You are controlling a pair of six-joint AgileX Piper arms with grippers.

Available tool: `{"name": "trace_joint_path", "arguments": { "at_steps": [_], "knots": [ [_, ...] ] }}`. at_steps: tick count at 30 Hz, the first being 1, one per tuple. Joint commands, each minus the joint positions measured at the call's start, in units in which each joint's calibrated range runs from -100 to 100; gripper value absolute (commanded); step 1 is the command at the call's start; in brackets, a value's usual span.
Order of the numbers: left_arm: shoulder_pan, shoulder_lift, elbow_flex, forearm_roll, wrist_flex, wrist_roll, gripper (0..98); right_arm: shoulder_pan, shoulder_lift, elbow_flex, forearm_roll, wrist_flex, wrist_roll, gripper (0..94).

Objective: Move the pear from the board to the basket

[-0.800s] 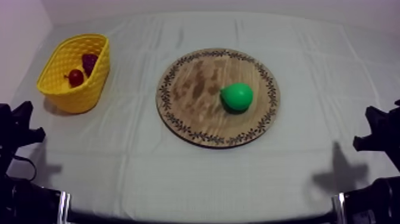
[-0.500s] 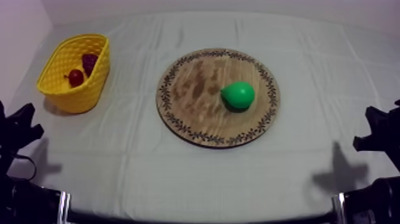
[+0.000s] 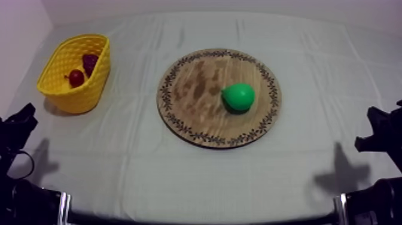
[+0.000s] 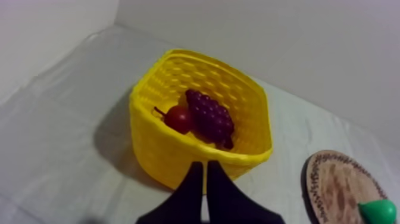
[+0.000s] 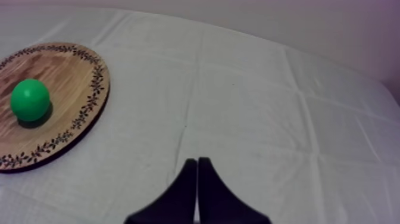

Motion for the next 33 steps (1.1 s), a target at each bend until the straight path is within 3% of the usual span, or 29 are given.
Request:
{"name": "trace_joint_path", "arguments": {
  "at_steps": [1,18,33],
  "knots": [
    [0.0,0.0,0.0,0.02,0.0,-3.2,0.1,0.0,0.0,0.1,0.0,0.0,0.0,0.5],
    [0.7,1.1,-2.2,-0.52,0.2,-5.9,0.0,0.0,0.0,0.1,0.0,0.0,0.0,0.5],
    [1.6,24.5,-35.8,-0.65,7.6,-6.2,0.0,0.0,0.0,0.1,0.0,0.0,0.0,0.5]
  ]
}}
